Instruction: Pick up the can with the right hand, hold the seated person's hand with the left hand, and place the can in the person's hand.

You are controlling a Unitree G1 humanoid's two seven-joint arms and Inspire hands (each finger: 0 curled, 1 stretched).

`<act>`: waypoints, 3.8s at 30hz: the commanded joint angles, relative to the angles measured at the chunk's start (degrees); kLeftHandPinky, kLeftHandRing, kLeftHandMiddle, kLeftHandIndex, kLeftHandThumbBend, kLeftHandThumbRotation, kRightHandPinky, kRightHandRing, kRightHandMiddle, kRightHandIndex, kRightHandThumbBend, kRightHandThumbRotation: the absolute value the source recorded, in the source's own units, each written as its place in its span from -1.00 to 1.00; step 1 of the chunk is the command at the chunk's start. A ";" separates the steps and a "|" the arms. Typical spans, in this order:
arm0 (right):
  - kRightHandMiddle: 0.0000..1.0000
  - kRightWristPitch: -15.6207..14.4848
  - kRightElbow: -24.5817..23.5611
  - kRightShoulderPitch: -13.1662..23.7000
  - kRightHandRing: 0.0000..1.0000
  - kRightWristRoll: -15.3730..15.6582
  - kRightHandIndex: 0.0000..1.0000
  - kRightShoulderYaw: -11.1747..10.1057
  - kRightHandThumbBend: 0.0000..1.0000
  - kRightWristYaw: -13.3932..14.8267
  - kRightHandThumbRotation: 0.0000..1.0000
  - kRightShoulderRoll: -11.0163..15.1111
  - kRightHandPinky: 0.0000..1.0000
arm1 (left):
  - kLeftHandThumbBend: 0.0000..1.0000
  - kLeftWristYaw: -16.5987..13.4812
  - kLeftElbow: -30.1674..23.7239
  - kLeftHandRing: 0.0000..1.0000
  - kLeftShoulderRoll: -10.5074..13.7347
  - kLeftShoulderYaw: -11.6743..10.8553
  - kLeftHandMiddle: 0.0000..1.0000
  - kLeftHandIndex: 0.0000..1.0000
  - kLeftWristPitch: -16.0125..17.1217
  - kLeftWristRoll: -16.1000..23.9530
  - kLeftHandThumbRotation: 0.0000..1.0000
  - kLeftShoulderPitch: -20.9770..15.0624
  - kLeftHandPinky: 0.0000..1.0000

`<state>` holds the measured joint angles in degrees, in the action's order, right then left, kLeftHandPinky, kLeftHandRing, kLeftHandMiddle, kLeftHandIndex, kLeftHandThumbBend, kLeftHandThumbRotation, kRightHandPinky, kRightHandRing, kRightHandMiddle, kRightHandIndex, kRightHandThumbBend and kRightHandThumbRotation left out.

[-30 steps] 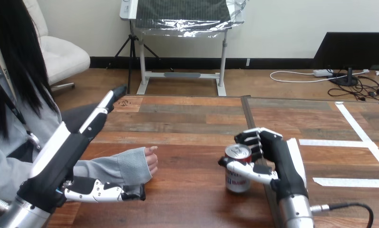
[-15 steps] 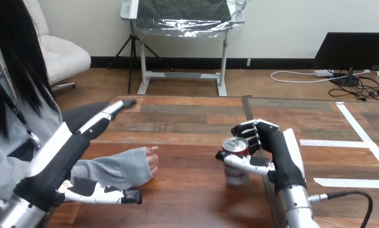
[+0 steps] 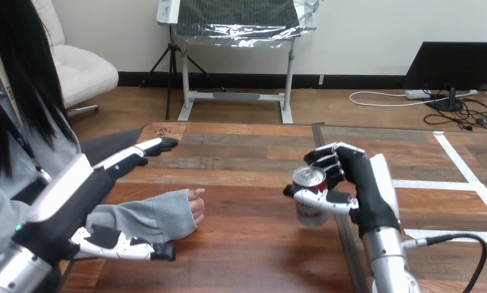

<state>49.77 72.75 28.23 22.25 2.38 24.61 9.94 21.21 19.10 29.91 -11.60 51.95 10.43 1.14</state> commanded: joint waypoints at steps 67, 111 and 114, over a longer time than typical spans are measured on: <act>-0.03 5.32 -1.73 10.00 -0.19 -3.43 0.02 -1.34 0.60 -0.61 -1.00 3.49 -0.28 | 1.00 -8.73 26.18 0.70 10.77 17.96 0.71 0.70 -7.38 22.75 -0.51 -29.57 0.55; -0.02 10.55 -3.01 8.02 -0.17 -6.83 0.00 -2.31 0.62 -4.28 -1.00 3.41 -0.27 | 1.00 -23.83 44.49 0.65 9.92 30.74 0.67 0.69 -11.54 32.16 -0.43 -38.97 0.51; -0.02 10.86 -3.10 7.94 -0.17 -7.13 0.00 -2.30 0.62 -4.57 -1.00 3.40 -0.27 | 1.00 -24.96 44.34 0.62 9.76 31.51 0.64 0.67 -12.57 32.90 -0.47 -38.88 0.48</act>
<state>58.19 72.75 32.10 16.50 1.46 20.32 11.76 -0.87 63.51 39.62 18.51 40.55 42.50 -32.73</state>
